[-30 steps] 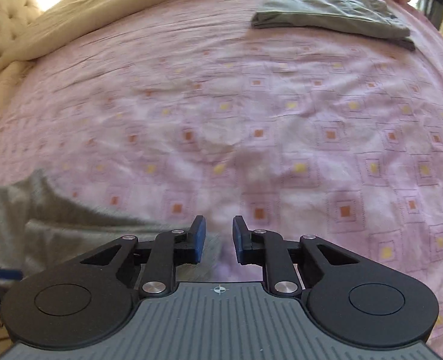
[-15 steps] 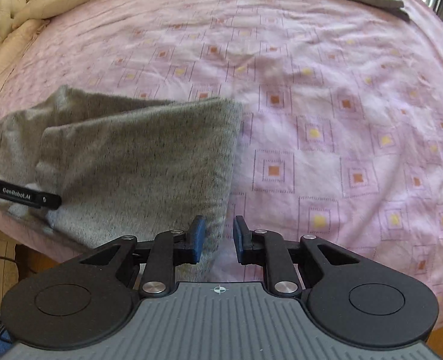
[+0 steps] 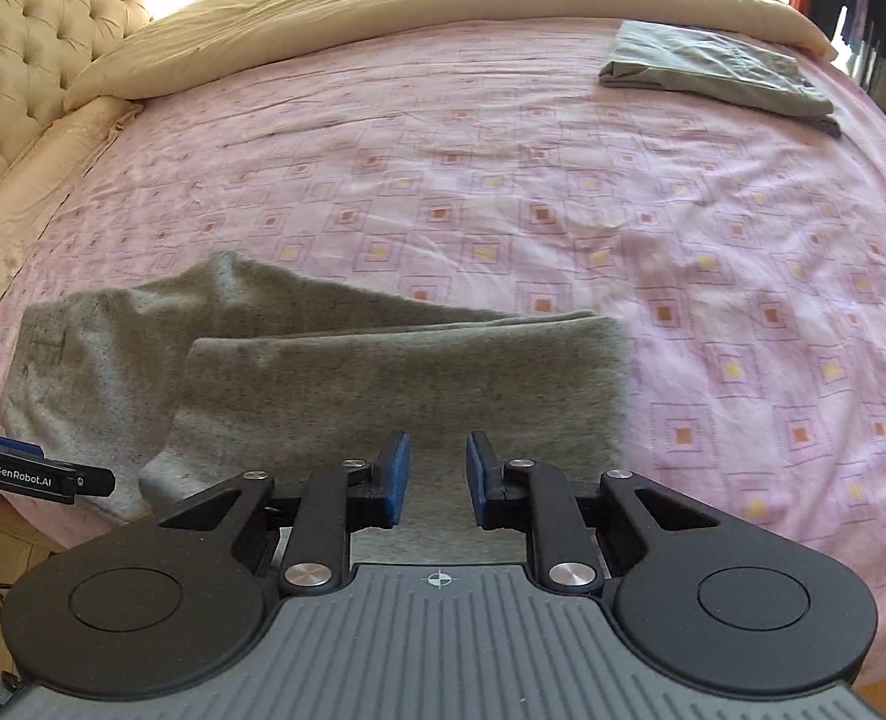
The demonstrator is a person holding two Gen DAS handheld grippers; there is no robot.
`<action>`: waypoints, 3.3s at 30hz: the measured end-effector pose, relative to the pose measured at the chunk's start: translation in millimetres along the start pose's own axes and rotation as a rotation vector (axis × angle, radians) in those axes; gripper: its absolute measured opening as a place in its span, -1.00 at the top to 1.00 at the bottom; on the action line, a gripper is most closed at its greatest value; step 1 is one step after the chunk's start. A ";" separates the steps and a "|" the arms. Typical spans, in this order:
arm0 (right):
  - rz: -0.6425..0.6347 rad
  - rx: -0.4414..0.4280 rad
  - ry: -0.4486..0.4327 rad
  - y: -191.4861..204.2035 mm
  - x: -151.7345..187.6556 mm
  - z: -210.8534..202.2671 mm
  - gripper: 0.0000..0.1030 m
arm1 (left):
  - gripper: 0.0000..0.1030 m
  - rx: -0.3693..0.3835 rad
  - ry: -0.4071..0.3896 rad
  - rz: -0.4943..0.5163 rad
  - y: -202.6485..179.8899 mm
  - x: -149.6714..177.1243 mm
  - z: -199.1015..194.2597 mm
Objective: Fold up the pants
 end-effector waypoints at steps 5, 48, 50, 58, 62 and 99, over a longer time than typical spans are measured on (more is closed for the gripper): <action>0.047 -0.017 0.033 57.8 12.5 7.8 0.61 | -0.79 0.006 -0.001 -0.043 54.1 1.1 -3.2; 0.180 0.114 0.082 200.3 34.0 24.8 0.61 | -0.59 0.281 -0.134 0.044 180.9 -43.3 60.6; 0.187 0.113 0.089 201.2 34.2 28.9 0.61 | 0.02 0.366 -0.119 0.023 181.4 -43.6 50.4; 0.171 0.116 0.056 187.5 11.9 56.6 0.65 | 0.66 0.336 -0.170 0.039 185.9 -51.4 11.2; 0.166 0.139 0.033 169.1 -18.0 81.4 0.68 | 0.66 0.334 -0.168 0.056 182.2 -58.4 3.8; 0.081 -0.251 0.085 83.6 11.0 25.9 0.92 | 0.97 0.336 -0.459 0.360 -119.6 -57.1 -157.0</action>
Point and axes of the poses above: each gripper's, at about its wrist camera, not at the fingertips, and z roughly the way its jaws point, y to its left, x to its underside, the point moved 8 cm from there along z, roughly the way its jaws point, and after that the axes turned 1 degree about y, right-handed, at the moved point
